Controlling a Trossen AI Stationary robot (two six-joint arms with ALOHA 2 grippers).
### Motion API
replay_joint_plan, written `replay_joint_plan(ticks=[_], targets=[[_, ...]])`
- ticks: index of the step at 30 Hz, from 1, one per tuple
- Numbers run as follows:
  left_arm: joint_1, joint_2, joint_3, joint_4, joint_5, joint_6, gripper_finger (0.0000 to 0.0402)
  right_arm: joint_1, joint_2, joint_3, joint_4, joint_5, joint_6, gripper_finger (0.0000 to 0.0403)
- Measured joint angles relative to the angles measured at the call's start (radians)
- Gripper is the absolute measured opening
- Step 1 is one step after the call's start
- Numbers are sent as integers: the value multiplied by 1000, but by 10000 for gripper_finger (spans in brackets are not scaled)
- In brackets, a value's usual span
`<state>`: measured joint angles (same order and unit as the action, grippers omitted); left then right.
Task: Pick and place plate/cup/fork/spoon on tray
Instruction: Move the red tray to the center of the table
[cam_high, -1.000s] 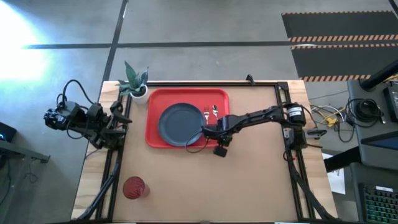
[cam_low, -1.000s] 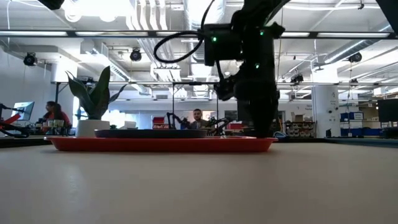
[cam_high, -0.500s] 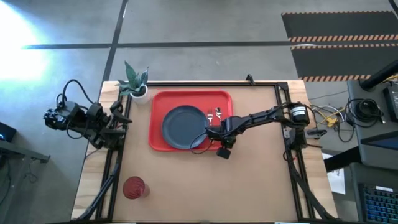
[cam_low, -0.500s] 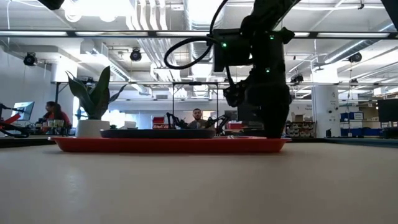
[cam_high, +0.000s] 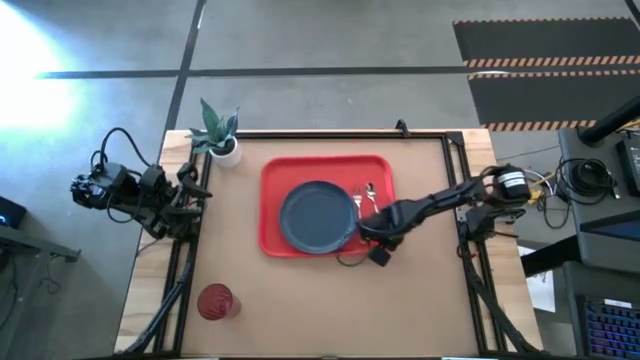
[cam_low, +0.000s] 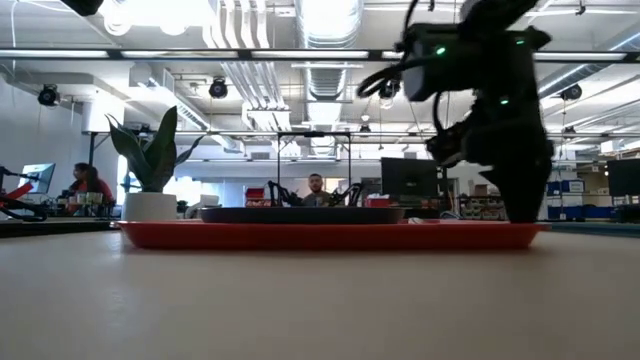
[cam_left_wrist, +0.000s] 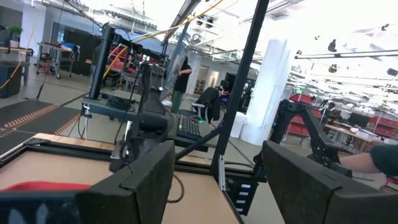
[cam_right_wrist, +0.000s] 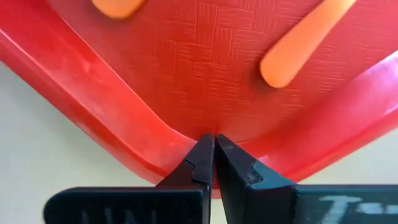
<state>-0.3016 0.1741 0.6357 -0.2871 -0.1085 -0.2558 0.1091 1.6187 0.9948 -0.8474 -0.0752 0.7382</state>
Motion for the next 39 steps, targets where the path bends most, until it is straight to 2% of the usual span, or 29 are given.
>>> replay_joint_plan(ticks=[8, 39], targets=[[0, 0, 0, 3, 0, 3, 225, 138, -65, -94, 101, 1, 231, 8], [0, 2, -2, 16, 0, 6, 225, 393, -61, -126, 92, 56, 552, 8]])
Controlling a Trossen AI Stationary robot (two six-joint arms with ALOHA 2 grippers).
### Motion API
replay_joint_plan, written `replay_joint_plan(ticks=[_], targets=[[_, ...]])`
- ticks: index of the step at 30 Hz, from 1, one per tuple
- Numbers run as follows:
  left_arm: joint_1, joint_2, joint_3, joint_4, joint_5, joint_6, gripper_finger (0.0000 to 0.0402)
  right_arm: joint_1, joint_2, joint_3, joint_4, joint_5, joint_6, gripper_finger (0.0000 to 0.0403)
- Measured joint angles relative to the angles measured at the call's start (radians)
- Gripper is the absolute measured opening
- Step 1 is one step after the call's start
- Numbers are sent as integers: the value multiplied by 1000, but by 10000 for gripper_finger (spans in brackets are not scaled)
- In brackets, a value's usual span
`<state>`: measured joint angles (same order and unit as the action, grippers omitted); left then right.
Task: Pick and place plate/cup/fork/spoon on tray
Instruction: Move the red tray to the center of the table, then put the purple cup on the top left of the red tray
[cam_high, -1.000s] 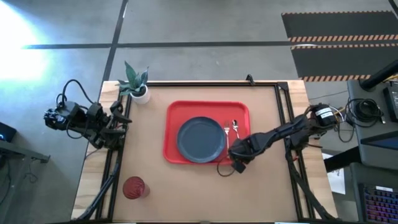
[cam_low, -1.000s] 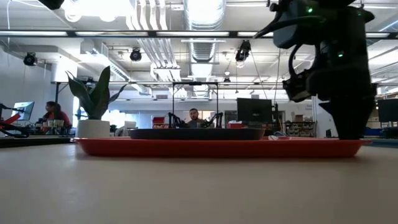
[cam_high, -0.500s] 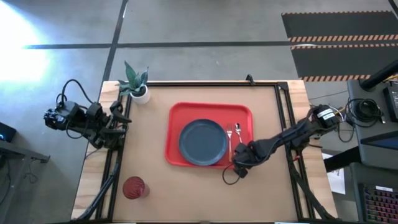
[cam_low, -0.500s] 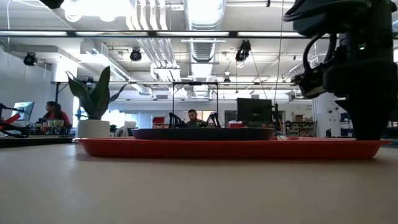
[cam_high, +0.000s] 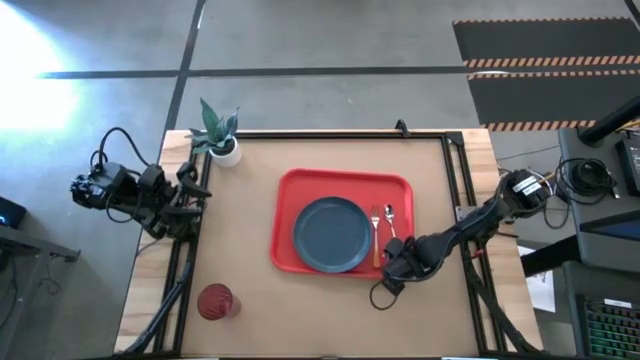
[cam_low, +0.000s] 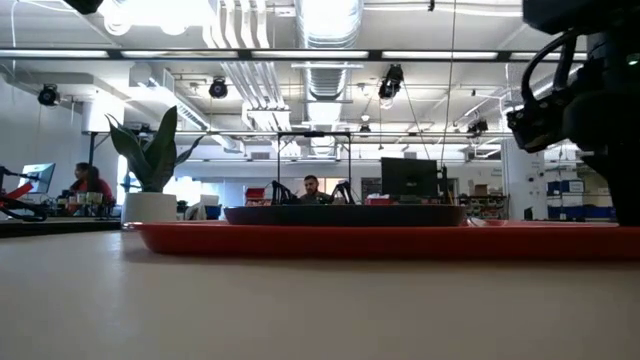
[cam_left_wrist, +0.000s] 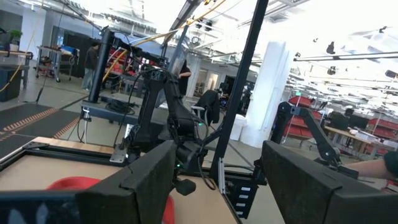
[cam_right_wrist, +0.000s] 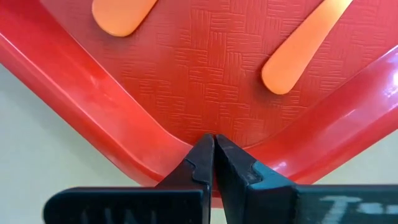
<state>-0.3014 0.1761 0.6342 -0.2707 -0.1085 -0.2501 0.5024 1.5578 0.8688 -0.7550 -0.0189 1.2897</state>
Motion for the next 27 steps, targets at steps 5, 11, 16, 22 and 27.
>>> replay_joint_plan(ticks=[5, 11, 16, 22, 27], targets=[[0, 0, 0, 0, 0, 0, 225, 33, 1, 0, -22, -8, 38, 8], [0, 0, 0, 0, 0, 0, 225, 71, 1, 0, -53, -14, 78, 8], [0, 0, 0, 0, 0, 0, 225, 75, -12, 17, -55, 13, 98, 8], [0, 0, 0, 0, -36, 4, 225, 55, -69, 115, -52, 248, 76, 8], [0, 4, 1, 0, -81, 4, 225, 24, -126, 273, -50, 547, -100, 8]])
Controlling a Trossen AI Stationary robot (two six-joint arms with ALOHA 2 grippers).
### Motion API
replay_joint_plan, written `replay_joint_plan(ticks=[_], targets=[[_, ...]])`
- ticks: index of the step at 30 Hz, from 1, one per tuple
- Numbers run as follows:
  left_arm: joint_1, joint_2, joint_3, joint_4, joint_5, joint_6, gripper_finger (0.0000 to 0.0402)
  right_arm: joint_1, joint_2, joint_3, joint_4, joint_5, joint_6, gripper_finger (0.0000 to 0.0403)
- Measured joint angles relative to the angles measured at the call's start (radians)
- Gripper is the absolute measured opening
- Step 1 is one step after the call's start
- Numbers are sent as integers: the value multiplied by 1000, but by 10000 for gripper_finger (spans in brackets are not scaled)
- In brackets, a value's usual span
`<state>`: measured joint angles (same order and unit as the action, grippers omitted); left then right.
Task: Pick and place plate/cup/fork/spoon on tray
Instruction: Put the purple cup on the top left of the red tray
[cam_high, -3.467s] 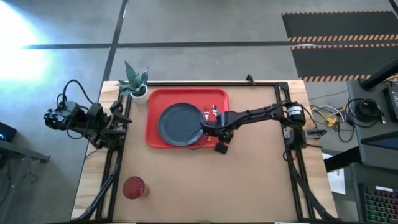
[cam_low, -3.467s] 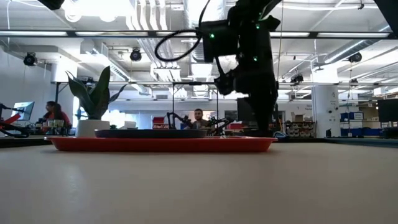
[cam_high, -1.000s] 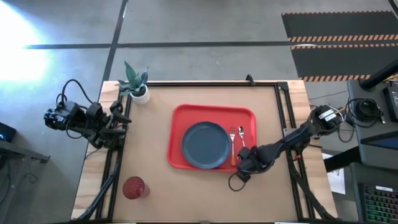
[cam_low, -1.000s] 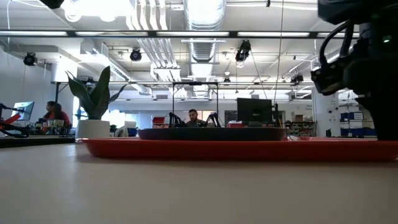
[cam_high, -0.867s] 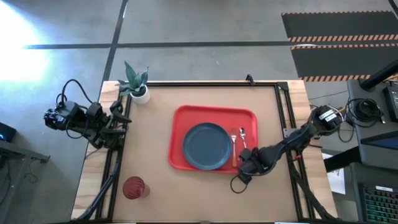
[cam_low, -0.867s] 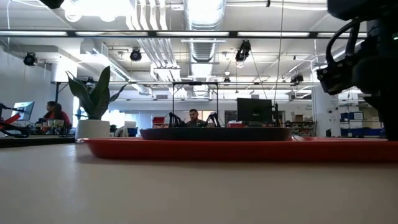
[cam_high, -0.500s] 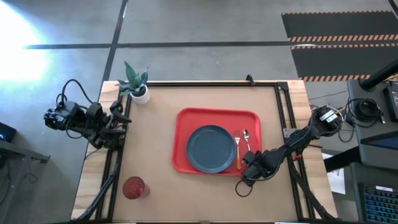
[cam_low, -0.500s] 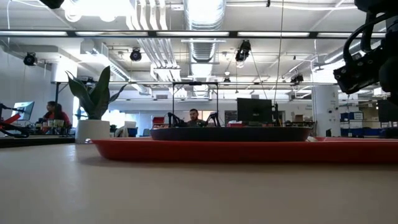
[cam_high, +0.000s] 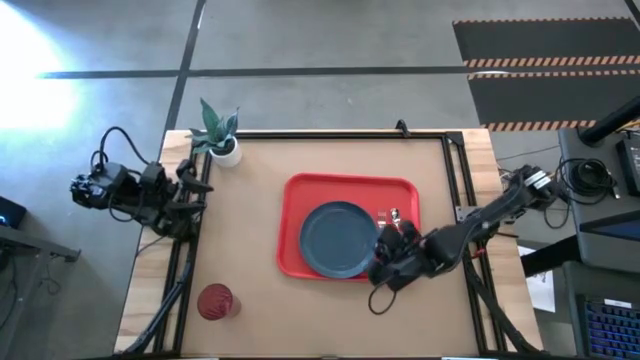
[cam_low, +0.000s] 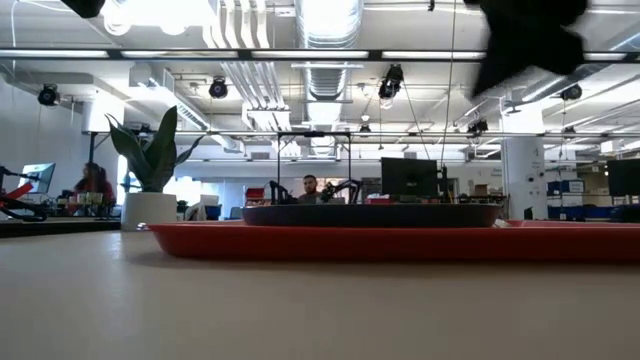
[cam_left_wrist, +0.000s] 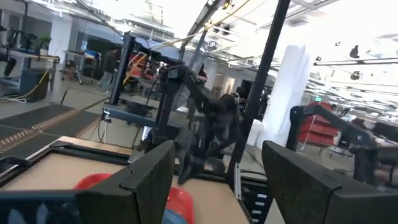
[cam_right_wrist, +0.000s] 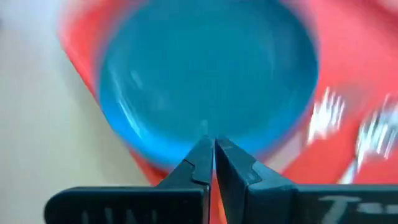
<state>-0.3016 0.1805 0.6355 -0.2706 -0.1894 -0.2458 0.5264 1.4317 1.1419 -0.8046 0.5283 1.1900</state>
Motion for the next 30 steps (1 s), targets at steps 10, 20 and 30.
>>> replay_joint_plan(ticks=[10, 20, 30], targets=[[0, 76, 25, -151, -59, -20, 225, -113, -134, 258, 0, 207, -524, 8], [0, 273, 97, -475, 142, -443, 165, -182, -243, 325, -10, 207, -714, 8], [0, 508, 103, -487, 620, -718, 181, -182, -240, 318, -32, 204, -731, 8]])
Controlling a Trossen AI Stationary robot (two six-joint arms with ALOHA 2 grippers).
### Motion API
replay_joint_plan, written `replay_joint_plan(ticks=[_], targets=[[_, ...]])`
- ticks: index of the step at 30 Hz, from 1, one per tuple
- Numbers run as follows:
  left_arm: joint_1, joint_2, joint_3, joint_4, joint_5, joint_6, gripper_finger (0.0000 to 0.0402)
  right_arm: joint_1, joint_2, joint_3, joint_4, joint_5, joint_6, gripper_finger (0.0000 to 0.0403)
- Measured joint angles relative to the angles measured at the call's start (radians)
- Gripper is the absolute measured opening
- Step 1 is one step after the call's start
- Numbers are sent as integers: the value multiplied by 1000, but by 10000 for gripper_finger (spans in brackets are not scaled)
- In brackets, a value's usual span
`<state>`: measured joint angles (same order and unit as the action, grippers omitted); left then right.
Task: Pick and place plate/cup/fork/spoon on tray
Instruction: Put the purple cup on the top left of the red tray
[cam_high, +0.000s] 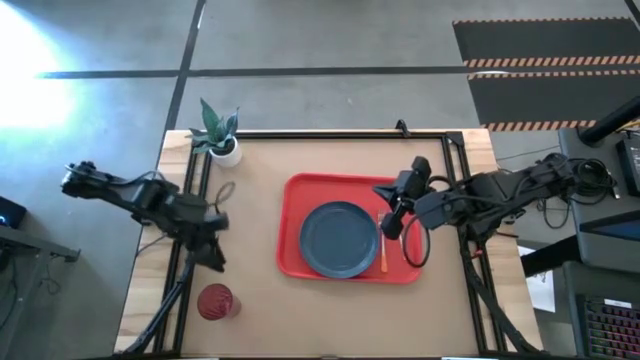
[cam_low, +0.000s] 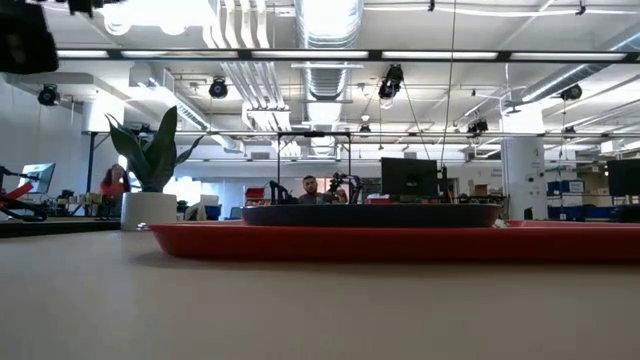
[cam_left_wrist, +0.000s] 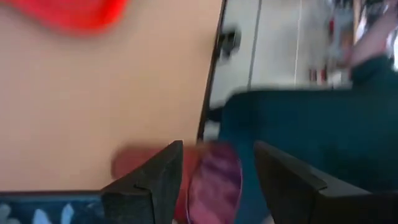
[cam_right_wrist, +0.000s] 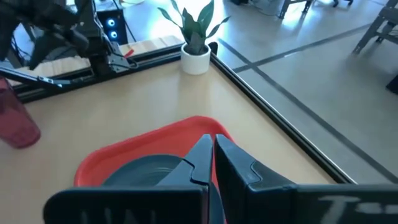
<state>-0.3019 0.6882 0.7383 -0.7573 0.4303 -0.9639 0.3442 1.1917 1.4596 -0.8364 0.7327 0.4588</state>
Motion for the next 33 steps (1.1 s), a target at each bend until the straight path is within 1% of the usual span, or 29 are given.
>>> replay_joint_plan(ticks=[2, 3, 6, 8, 10, 13, 16, 20, 23, 26, 30, 33], targets=[[0, 45, -2, -28, 80, -22, 186, 0, 3, -3, -1, 0, 0, 8], [0, 67, -2, -46, 96, -41, 187, 0, 4, -4, -7, -1, 0, 8], [1, 110, -5, -118, 93, -44, 187, 0, 8, -5, -10, -2, -11, 8], [1, 126, -6, -153, 64, -23, 187, 0, 9, -5, -20, -2, -15, 8], [1, 131, -1, -153, 8, 7, 187, 0, 9, -5, -26, -4, -15, 8], [1, 127, 44, -150, -104, 57, 187, 0, 9, -5, -26, -9, -15, 8], [1, 120, 111, -192, -195, 86, 187, 0, 9, -5, -27, -29, -16, 8], [-4, 150, 234, -363, -251, 86, 187, 0, 9, -5, -42, -34, -17, 8], [-21, 195, 327, -509, -308, 120, 187, 0, 9, -5, -52, -33, -15, 8], [-41, 245, 401, -592, -337, 181, 187, 0, 9, -5, -51, -26, -15, 8], [-69, 303, 456, -596, -331, 238, 187, 0, 9, -5, -51, -23, 2, 9], [-99, 336, 473, -597, -314, 239, 187, -1, 9, -5, -50, -15, 13, 9]])
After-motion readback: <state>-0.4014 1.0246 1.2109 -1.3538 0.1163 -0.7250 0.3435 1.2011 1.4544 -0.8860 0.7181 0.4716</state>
